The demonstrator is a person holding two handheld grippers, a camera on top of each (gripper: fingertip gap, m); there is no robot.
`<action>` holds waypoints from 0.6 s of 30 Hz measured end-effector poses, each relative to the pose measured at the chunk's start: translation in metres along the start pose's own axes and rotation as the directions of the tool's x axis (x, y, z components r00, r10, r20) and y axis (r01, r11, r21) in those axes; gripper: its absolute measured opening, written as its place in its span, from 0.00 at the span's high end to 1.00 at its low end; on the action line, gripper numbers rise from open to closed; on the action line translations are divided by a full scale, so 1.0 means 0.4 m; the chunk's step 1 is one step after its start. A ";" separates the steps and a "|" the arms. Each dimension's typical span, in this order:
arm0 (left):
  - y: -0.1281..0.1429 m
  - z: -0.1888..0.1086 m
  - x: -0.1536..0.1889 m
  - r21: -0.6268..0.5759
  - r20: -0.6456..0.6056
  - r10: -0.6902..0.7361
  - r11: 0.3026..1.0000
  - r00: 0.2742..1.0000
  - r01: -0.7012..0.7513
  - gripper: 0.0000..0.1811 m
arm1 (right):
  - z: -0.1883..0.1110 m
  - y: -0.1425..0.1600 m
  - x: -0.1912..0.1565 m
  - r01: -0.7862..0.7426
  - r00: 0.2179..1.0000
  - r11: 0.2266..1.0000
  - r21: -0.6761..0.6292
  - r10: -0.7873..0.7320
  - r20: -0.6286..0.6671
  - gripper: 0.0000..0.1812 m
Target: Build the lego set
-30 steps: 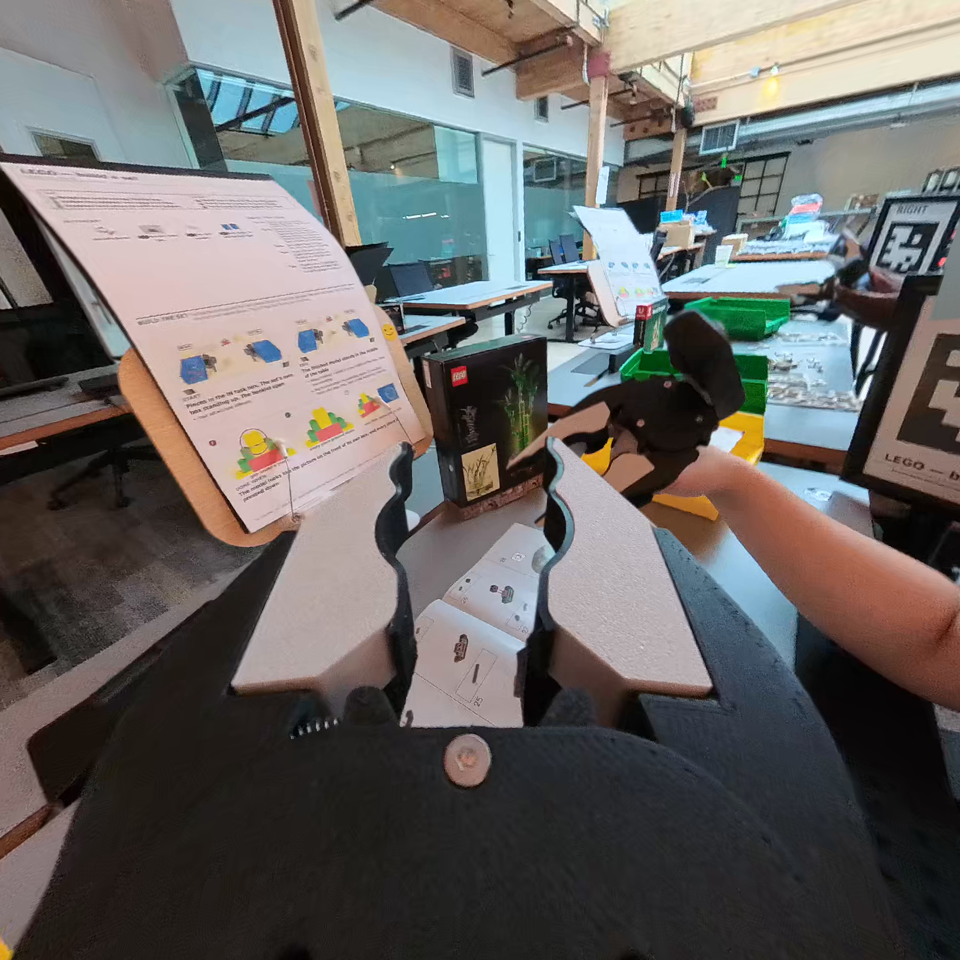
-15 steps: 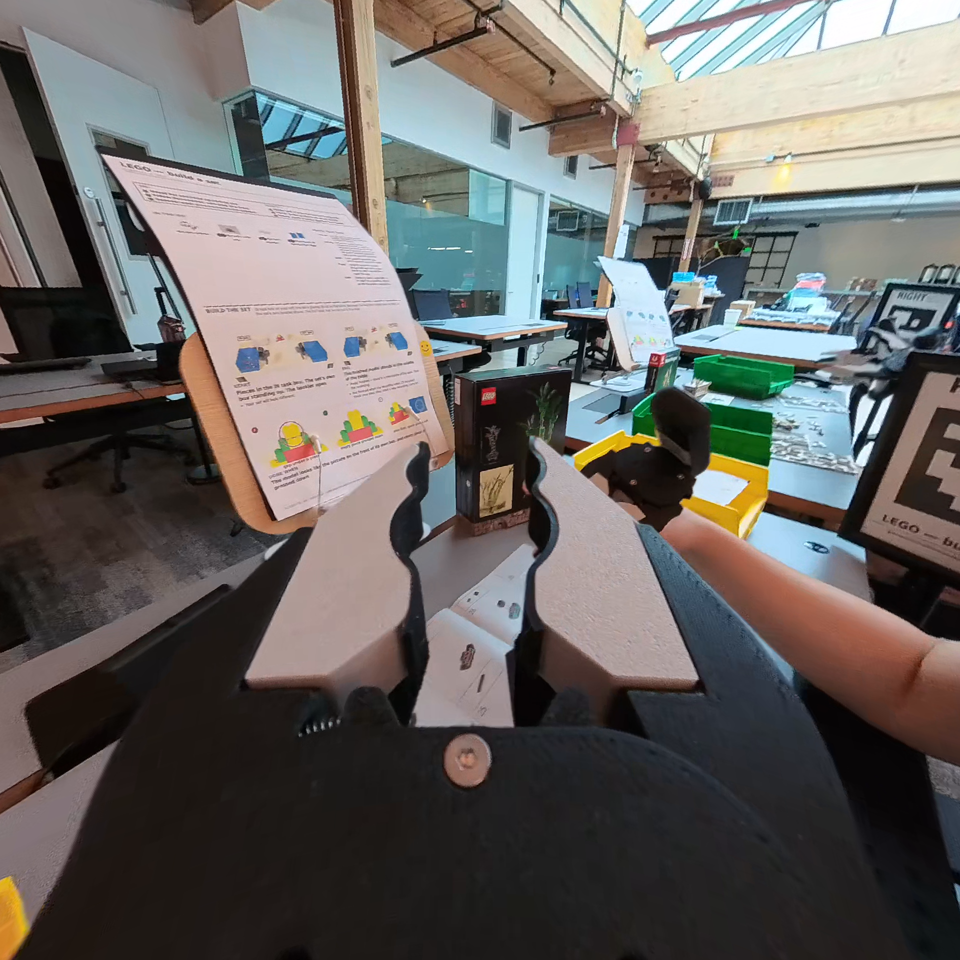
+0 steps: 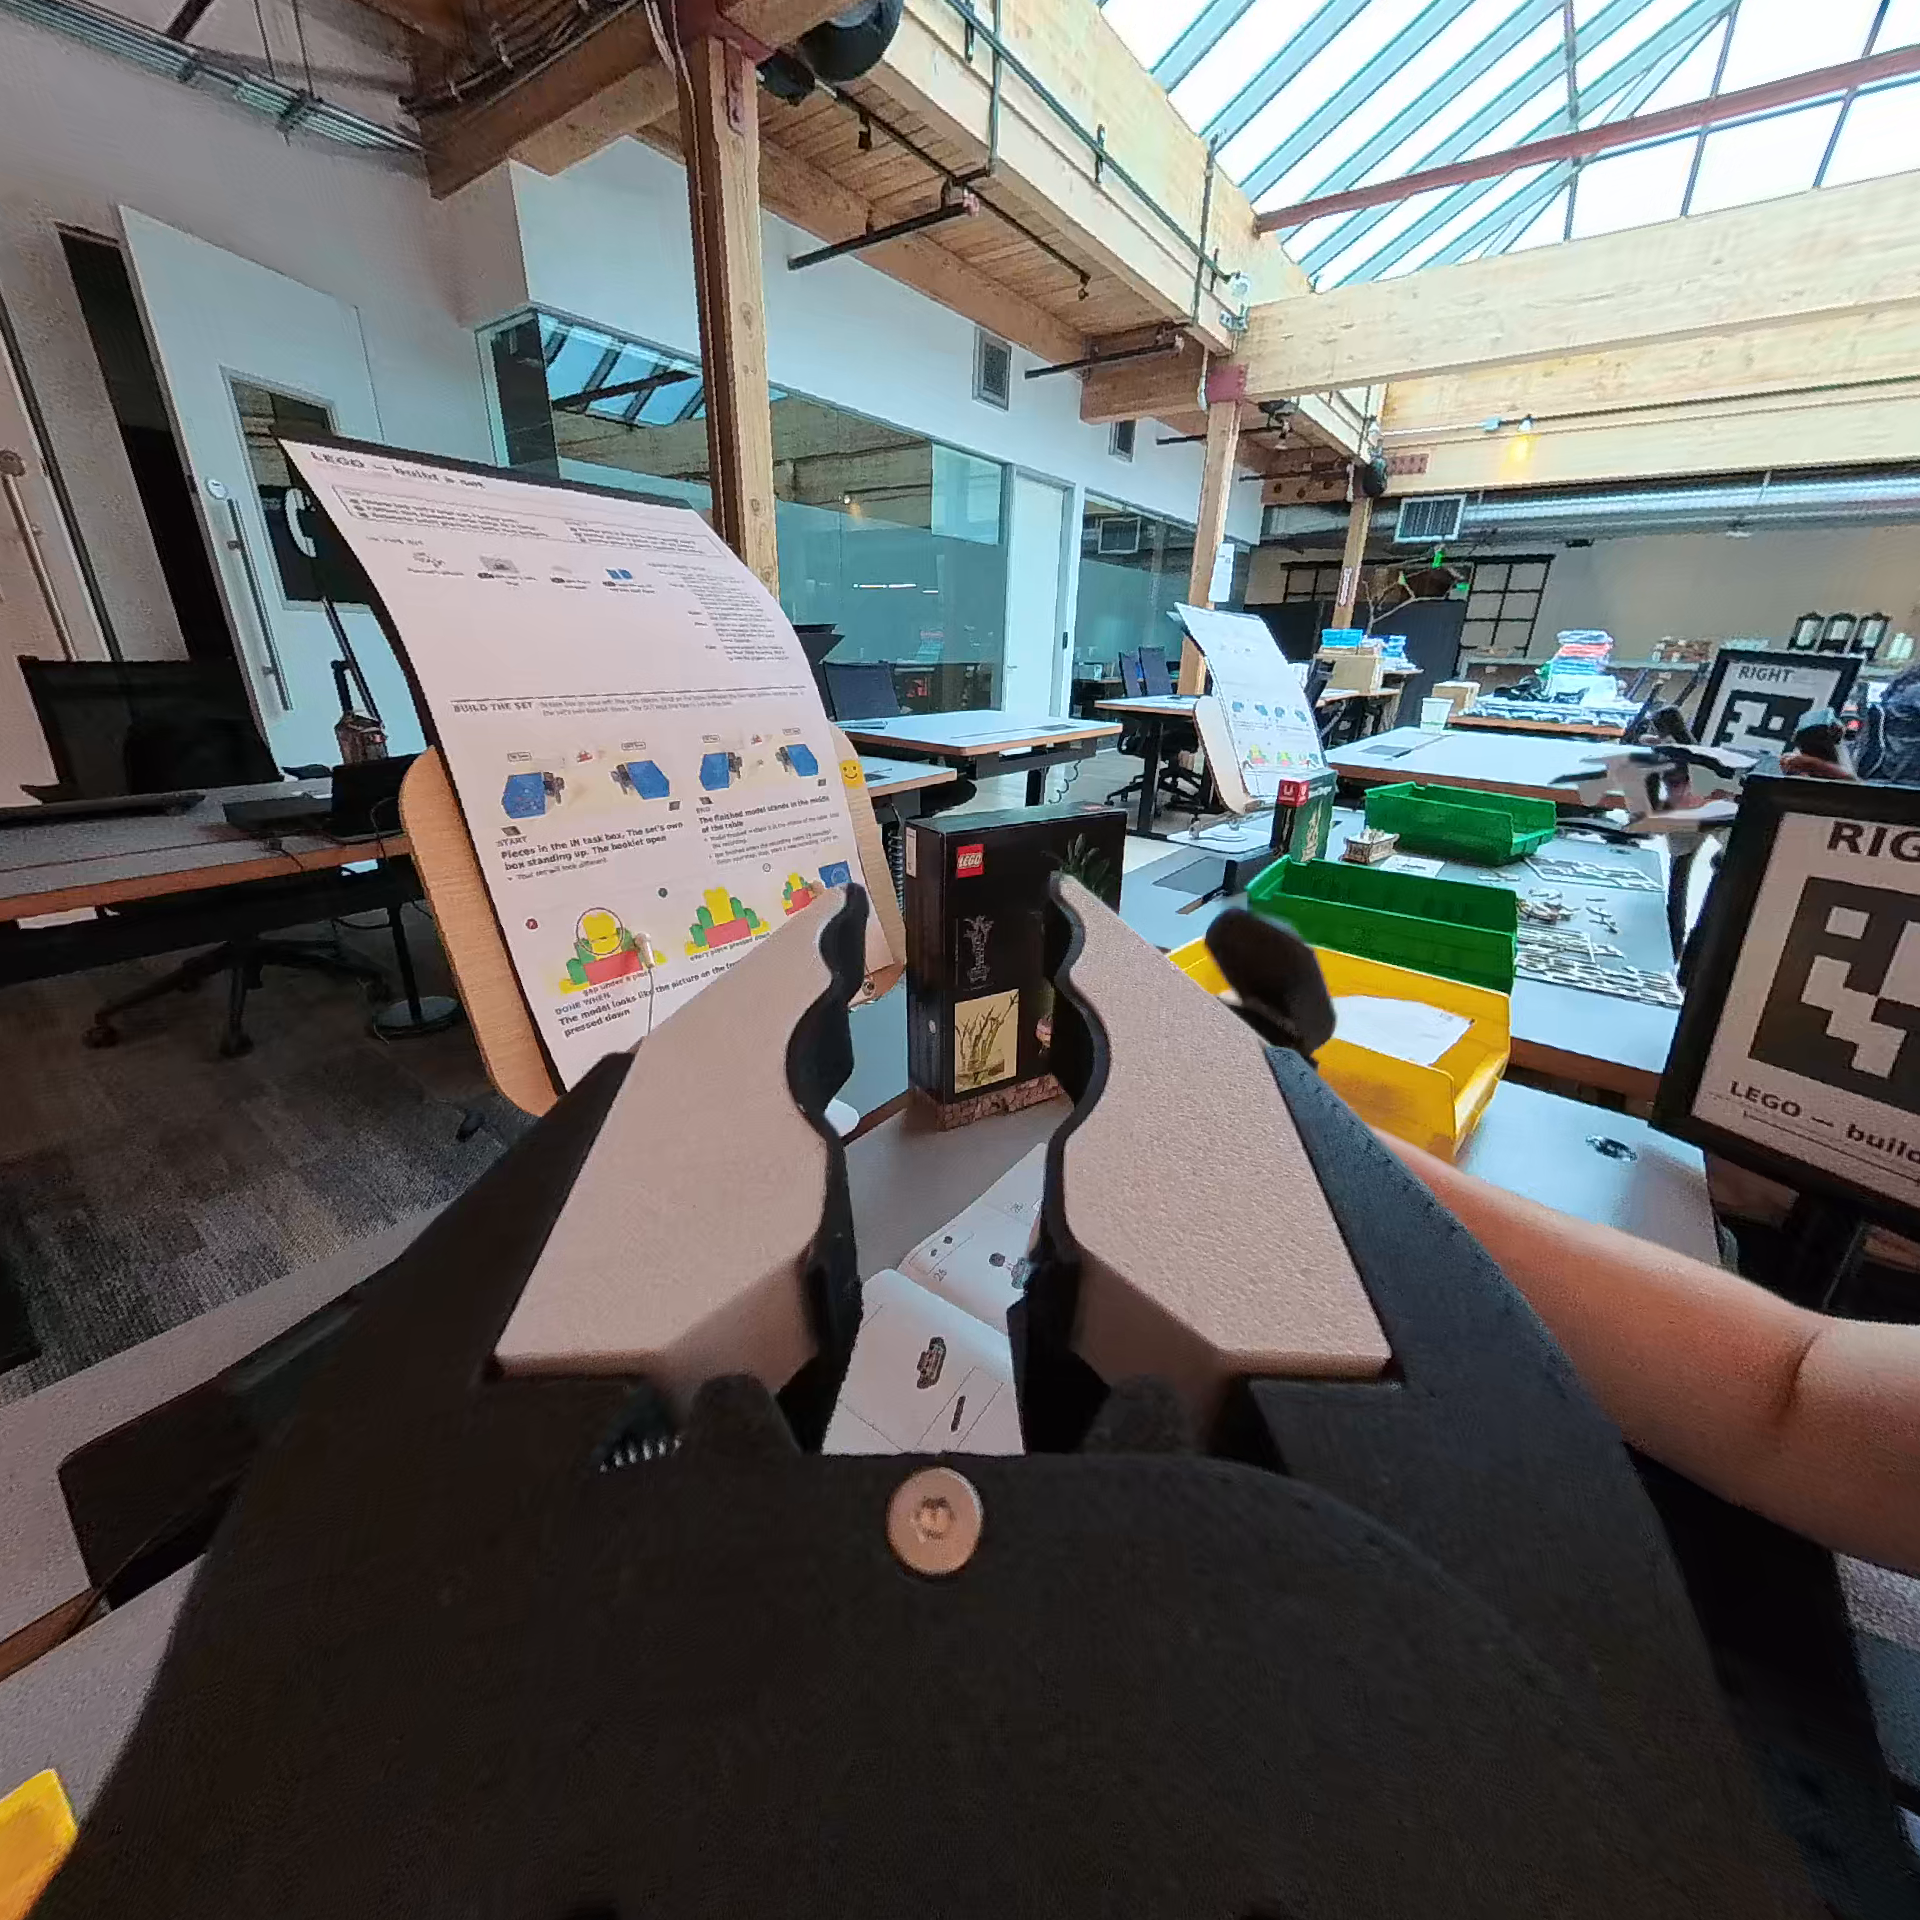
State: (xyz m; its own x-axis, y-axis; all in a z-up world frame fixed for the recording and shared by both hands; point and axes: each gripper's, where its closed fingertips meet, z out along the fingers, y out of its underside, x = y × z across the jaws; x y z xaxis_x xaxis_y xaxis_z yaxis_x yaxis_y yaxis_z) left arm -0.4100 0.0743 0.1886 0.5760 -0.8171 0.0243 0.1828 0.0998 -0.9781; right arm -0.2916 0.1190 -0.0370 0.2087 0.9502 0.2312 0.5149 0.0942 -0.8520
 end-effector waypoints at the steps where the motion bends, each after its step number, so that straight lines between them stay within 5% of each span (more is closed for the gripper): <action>1: 0.000 0.001 0.001 -0.001 -0.001 0.002 1.000 1.000 -0.002 0.82 | 0.032 0.004 -0.022 0.000 1.000 1.000 -0.012 0.000 0.031 0.94; 9: 0.016 0.045 0.028 0.000 -0.047 -0.051 0.999 0.998 0.051 0.84 | 0.289 0.047 -0.213 0.106 0.942 0.981 -0.161 -0.047 0.334 0.84; 18: 0.024 0.060 0.034 -0.013 -0.038 -0.040 0.999 0.998 0.040 0.81 | 0.374 0.070 -0.285 0.154 0.906 0.966 -0.209 -0.054 0.419 0.85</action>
State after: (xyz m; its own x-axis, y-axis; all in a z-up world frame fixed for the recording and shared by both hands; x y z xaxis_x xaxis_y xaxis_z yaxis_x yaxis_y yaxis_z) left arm -0.3810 0.0778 0.1844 0.5377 -0.8413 0.0557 0.1948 0.0597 -0.9790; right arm -0.4256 0.0577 -0.1576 -0.1867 0.9807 0.0587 0.7032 0.1751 -0.6891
